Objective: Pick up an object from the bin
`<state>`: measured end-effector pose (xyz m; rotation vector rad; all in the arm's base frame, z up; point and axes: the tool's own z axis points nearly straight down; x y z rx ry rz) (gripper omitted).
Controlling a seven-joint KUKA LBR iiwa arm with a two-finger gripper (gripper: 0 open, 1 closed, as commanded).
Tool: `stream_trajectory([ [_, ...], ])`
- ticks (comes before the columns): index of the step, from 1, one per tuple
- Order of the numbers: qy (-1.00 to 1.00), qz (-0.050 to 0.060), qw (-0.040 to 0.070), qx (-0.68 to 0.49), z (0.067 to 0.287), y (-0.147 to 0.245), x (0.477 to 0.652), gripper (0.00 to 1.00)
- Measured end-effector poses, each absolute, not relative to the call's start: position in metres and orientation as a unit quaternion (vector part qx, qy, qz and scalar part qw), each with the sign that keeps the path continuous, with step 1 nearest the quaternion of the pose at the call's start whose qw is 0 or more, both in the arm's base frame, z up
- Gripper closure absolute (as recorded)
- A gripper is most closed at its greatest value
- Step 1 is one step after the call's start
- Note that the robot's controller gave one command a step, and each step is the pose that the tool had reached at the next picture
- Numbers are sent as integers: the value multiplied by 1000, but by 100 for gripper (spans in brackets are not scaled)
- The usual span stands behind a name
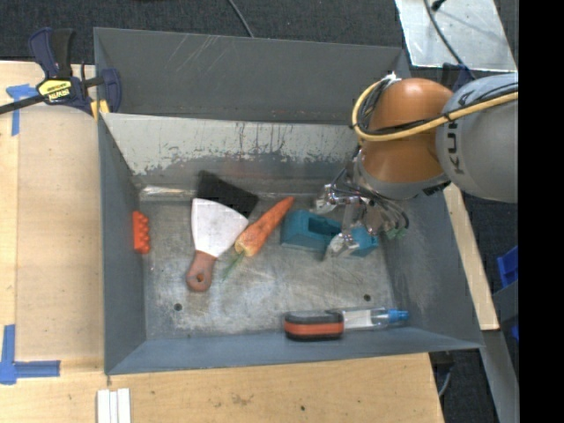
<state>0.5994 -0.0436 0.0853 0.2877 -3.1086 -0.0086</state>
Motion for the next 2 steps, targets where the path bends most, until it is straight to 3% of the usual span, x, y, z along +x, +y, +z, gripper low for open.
stream_trajectory([
  [1, -996, -3, 10, 92, 85, -44, 599, 100],
  [2, -997, -2, 5, 71, 119, -65, 601, 100],
])
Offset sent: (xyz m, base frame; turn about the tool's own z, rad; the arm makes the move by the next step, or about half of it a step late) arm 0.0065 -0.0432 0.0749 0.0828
